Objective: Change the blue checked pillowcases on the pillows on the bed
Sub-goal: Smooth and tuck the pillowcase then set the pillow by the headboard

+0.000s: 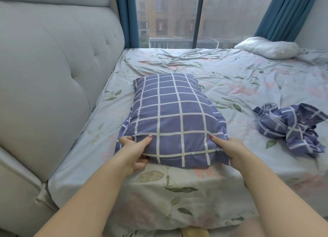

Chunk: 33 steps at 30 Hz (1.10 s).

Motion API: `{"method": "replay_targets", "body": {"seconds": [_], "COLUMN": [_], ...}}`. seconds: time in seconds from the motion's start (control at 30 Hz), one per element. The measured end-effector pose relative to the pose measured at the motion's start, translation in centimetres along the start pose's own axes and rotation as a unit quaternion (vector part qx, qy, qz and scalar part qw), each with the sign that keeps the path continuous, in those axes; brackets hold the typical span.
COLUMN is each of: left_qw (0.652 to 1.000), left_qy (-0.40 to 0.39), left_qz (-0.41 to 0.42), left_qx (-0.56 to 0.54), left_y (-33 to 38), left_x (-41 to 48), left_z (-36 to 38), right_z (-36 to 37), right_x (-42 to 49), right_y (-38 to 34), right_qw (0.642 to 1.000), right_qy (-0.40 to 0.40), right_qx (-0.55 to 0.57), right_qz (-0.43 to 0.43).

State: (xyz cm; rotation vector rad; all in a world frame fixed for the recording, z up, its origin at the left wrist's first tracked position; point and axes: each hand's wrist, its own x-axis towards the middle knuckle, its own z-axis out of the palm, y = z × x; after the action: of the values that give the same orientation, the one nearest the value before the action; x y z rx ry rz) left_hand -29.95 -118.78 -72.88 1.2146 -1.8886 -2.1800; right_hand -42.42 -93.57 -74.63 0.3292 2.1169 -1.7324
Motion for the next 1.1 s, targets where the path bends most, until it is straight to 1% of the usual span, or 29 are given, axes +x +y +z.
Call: {"method": "replay_targets", "body": {"seconds": [0.03,0.07,0.1,0.17,0.2,0.23,0.27,0.3,0.33,0.4,0.43,0.47,0.5,0.53,0.57,0.6,0.63,0.67,0.77,0.8,0.87,0.93,0.97,1.0,1.03,1.07,1.1], "left_qw": [0.999,0.996,0.994,0.986,0.983,0.981,0.978,0.974,0.969,0.964,0.963,0.957,0.939,0.908,0.868,0.832,0.809,0.798,0.795,0.799,0.807,0.799,0.79,0.777,0.764,0.752,0.742], "left_qy": [0.011,0.025,0.047,0.102,0.119,0.125,0.129,0.138,0.148,0.154,0.155,0.161,0.18,0.214,0.256,0.287,0.289,0.265,0.144,0.122,0.108,0.101,0.09,0.08,0.074,0.077,0.091], "left_qz": [0.023,0.051,0.082,0.129,0.138,0.149,0.161,0.178,0.193,0.2,0.188,0.168,0.145,0.137,0.163,0.214,0.271,0.317,0.39,0.407,0.423,0.422,0.414,0.403,0.395,0.394,0.404], "left_qx": [-0.044,-0.063,-0.063,-0.032,-0.016,-0.005,0.007,0.024,0.042,0.083,0.115,0.172,0.253,0.334,0.393,0.424,0.433,0.44,0.442,0.426,0.398,0.416,0.443,0.477,0.506,0.523,0.527], "left_y": [-0.1,-0.1,-0.3,-0.5,-0.5,-0.5,-0.5,-0.4,-0.2,0.3,0.4,0.4,0.4,0.3,0.2,0.0,0.0,0.1,0.4,0.5,0.8,0.8,0.6,0.4,0.2,0.2,0.2], "left_x": [0.4,0.6,1.0,1.6,1.8,2.0,2.1,2.4,2.8,3.3,3.5,3.5,3.2,2.6,2.0,1.5,1.2,1.0,1.5,1.6,1.7,1.6,1.6,1.6,1.7,1.8,1.9], "left_z": [0.2,0.3,0.2,-0.2,-0.5,-0.6,-0.7,-0.8,-0.9,-1.5,-1.9,-2.2,-2.4,-2.4,-2.4,-2.3,-2.1,-1.9,-1.4,-1.1,-0.5,0.1,0.3,0.6,0.8,0.9,1.0], "right_z": [0.1,0.1,0.3,0.9,1.3,1.7,1.9,2.1,2.2,2.4,2.4,2.5,2.8,3.1,3.7,4.2,4.8,5.3,6.3,6.6,7.3,7.4,7.3,7.0,6.7,6.4,6.2], "right_x": [-0.1,-0.3,-0.9,-1.4,-1.6,-1.8,-1.7,-1.8,-2.1,-2.3,-2.2,-1.7,-1.3,-0.9,-0.6,-0.5,-0.5,-0.4,-0.3,-0.5,-1.4,-2.6,-2.8,-2.9,-2.7,-2.5,-2.3], "right_y": [-0.2,-0.3,-0.2,0.8,1.3,1.5,1.5,1.4,1.0,0.2,-0.3,-0.5,-0.7,-0.8,-1.0,-1.1,-1.1,-1.2,-1.3,-1.1,-0.6,-0.1,0.1,0.0,0.0,-0.2,-0.6], "right_qw": [1.0,0.999,0.997,0.975,0.959,0.949,0.947,0.949,0.957,0.981,0.99,0.995,0.998,0.999,0.998,0.997,0.997,0.996,0.997,0.998,0.996,0.989,0.985,0.984,0.987,0.991,0.985], "right_qy": [-0.014,-0.037,-0.073,-0.134,-0.145,-0.148,-0.144,-0.145,-0.144,-0.134,-0.119,-0.091,-0.061,-0.041,-0.039,-0.04,-0.043,-0.046,-0.039,-0.048,-0.086,-0.132,-0.14,-0.134,-0.106,-0.052,0.028], "right_qx": [0.013,0.008,-0.024,-0.166,-0.234,-0.268,-0.276,-0.272,-0.247,-0.137,-0.079,-0.035,-0.002,0.023,0.044,0.058,0.066,0.069,0.061,0.051,0.017,-0.038,-0.068,-0.09,-0.107,-0.126,-0.144], "right_qz": [0.007,0.011,0.022,0.055,0.07,0.079,0.077,0.068,0.053,0.022,0.006,-0.002,-0.005,-0.001,0.008,0.018,0.024,0.025,0.014,0.01,0.02,0.058,0.074,0.075,0.051,-0.007,-0.095]}}
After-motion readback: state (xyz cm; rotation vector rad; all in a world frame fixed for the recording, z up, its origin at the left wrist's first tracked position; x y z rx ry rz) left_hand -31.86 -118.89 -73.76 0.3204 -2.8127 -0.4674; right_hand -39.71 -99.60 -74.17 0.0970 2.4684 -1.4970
